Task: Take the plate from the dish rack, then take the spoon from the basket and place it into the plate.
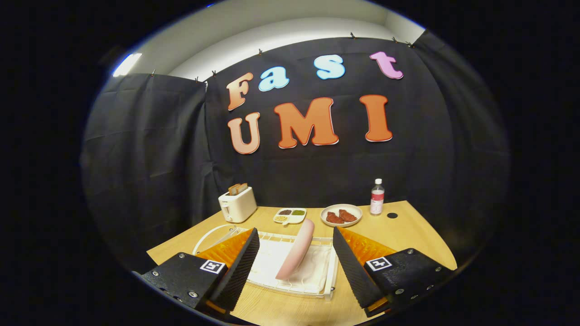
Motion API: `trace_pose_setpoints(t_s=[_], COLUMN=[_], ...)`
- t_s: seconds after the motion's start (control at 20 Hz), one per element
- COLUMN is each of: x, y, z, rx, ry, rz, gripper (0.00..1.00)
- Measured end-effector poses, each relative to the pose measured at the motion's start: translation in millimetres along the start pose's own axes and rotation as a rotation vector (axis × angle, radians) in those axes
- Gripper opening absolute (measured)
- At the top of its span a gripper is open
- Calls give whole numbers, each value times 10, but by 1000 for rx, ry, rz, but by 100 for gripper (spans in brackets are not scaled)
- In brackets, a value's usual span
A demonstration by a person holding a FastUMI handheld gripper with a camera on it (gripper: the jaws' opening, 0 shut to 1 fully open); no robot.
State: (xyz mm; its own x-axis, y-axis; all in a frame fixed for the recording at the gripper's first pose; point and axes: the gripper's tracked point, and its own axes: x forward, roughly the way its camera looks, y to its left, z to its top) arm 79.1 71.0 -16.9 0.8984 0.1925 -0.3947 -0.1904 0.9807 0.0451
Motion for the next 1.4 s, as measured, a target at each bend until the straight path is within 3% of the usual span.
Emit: trace_pose_setpoints(t_s=[0.15, 0.35, 0.9, 1.2, 1.4], x=[220, 467, 989, 1272, 1316], y=[17, -53, -249, -356, -258], z=[-180, -364, -677, -866, -1107], rx=[12, 106, 130, 201, 257], ry=[146, 321, 577, 660, 752], rz=[39, 31, -46, -102, -109], gripper=[97, 97, 92, 75, 54])
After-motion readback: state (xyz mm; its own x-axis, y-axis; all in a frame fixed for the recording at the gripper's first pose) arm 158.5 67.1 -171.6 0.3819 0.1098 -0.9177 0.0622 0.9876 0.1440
